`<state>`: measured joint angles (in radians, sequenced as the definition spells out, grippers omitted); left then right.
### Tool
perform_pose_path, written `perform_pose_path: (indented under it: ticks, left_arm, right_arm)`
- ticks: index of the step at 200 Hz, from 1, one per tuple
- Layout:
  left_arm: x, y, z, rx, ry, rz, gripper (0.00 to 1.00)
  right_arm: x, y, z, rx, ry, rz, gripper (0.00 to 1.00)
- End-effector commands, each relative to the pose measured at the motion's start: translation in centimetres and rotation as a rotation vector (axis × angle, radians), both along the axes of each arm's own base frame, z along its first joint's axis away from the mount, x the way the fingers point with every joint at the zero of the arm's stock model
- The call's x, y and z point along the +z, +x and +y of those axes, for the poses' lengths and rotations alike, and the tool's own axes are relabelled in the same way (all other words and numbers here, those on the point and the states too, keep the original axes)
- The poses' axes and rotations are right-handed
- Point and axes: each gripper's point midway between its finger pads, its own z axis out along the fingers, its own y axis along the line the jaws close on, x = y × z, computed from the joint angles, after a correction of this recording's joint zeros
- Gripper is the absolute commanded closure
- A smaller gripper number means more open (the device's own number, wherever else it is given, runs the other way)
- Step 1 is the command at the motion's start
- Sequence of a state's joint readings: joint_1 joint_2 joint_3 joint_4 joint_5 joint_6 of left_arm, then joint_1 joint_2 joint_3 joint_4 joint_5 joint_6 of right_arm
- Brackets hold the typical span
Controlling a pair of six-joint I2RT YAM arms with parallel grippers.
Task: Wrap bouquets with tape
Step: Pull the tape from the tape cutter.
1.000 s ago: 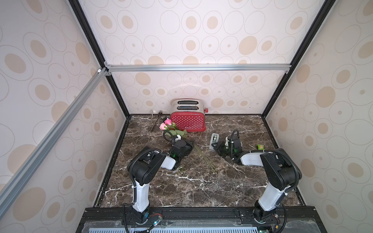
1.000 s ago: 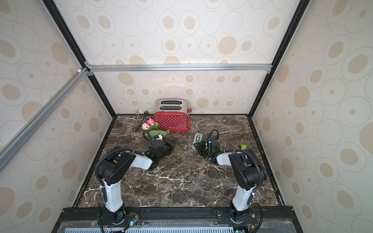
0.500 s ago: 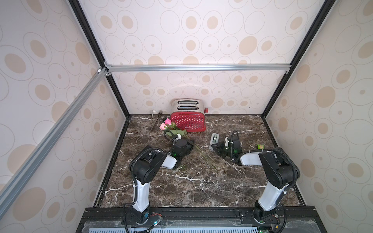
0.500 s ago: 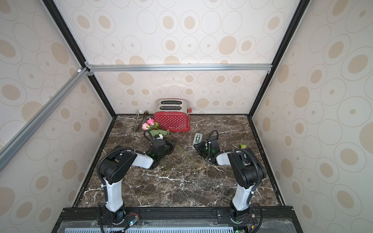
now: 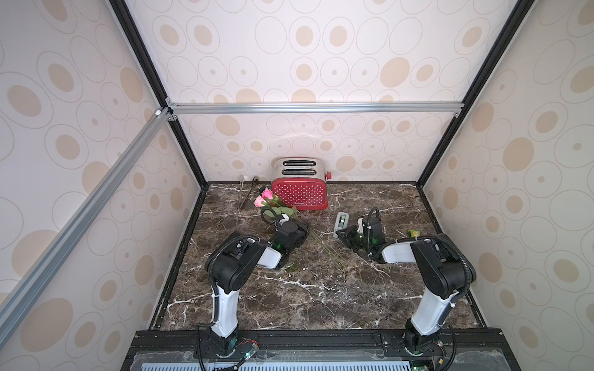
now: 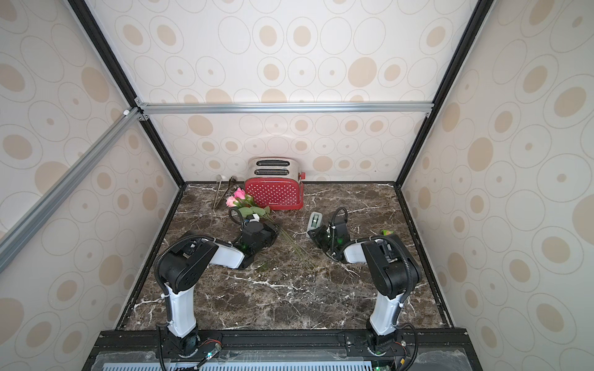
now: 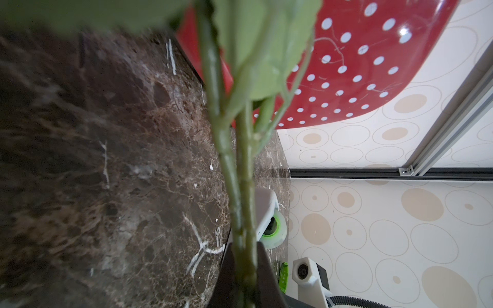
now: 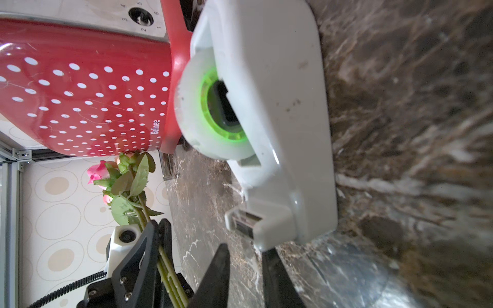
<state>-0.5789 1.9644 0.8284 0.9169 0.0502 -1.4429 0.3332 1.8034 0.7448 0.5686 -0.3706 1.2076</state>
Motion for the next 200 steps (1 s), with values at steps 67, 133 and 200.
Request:
perform_pose_path:
  ticks: [67, 133, 200]
  left_arm:
    - [1.1, 0.7, -0.6, -0.001, -0.005, -0.031, 1.0]
    - [1.2, 0.7, -0.7, -0.001, -0.004, -0.034, 1.0]
    - [1.1, 0.8, -0.8, -0.003, -0.001, -0.032, 1.0]
  right_arm:
    - [-0.1, 0.4, 0.1, 0.013, 0.003, -0.011, 0.76]
    - [-0.6, 0.6, 0.1, 0.021, -0.009, -0.009, 0.69]
    - [0.5, 0.9, 0.2, 0.041, -0.015, -0.042, 0.72]
